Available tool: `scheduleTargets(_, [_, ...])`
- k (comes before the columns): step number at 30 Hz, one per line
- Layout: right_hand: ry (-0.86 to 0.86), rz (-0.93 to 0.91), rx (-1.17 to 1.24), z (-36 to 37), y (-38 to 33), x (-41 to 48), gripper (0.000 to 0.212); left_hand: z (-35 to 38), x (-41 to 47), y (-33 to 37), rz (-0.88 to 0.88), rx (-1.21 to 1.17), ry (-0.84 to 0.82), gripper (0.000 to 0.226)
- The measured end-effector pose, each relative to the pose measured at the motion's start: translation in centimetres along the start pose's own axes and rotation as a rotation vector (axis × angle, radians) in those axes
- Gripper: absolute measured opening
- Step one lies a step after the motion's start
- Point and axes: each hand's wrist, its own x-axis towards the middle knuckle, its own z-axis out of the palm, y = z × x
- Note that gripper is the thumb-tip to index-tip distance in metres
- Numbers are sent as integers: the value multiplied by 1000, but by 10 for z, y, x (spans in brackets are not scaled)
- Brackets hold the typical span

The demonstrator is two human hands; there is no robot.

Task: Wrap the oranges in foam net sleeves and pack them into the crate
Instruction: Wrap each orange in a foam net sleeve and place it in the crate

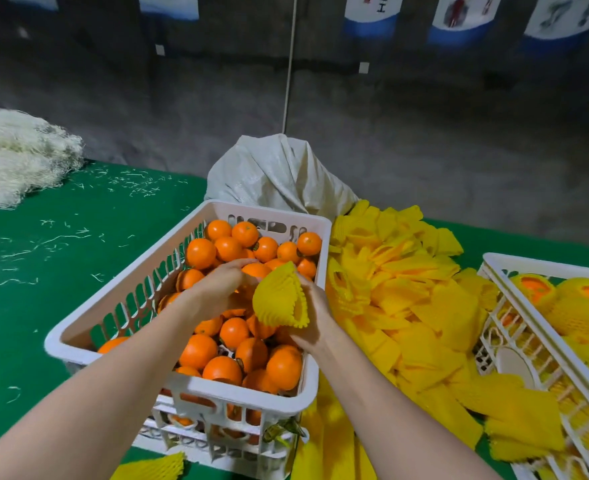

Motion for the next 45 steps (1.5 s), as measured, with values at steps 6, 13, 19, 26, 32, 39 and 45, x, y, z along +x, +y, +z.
scheduleTargets(6, [-75, -168, -192, -18, -20, -12, 17, 35, -32, 4, 71, -373, -138, 34])
scheduleTargets(13, [-236, -392, -363, -40, -43, -52, 25, 92, -54, 6, 105, -503, -223, 31])
scheduleTargets(19, [-30, -656, -551, -62, -60, -81, 27, 138, -58, 10, 89, -462, -73, 21])
scheduleTargets(26, [256, -817, -688, -100, -72, -97, 30, 159, -76, 1, 180, -376, -408, 64])
scheduleTargets(32, [466, -883, -693, -117, -69, -109, 24, 198, -74, -6, 211, -545, -251, 45])
scheduleTargets(39, [385, -1103, -722, -129, -58, -120, 15, 230, -67, -21, 145, -587, -158, 75])
scheduleTargets(45, [263, -1002, -552, -148, -80, -117, 19, 232, -68, -23, 139, -566, -337, 82])
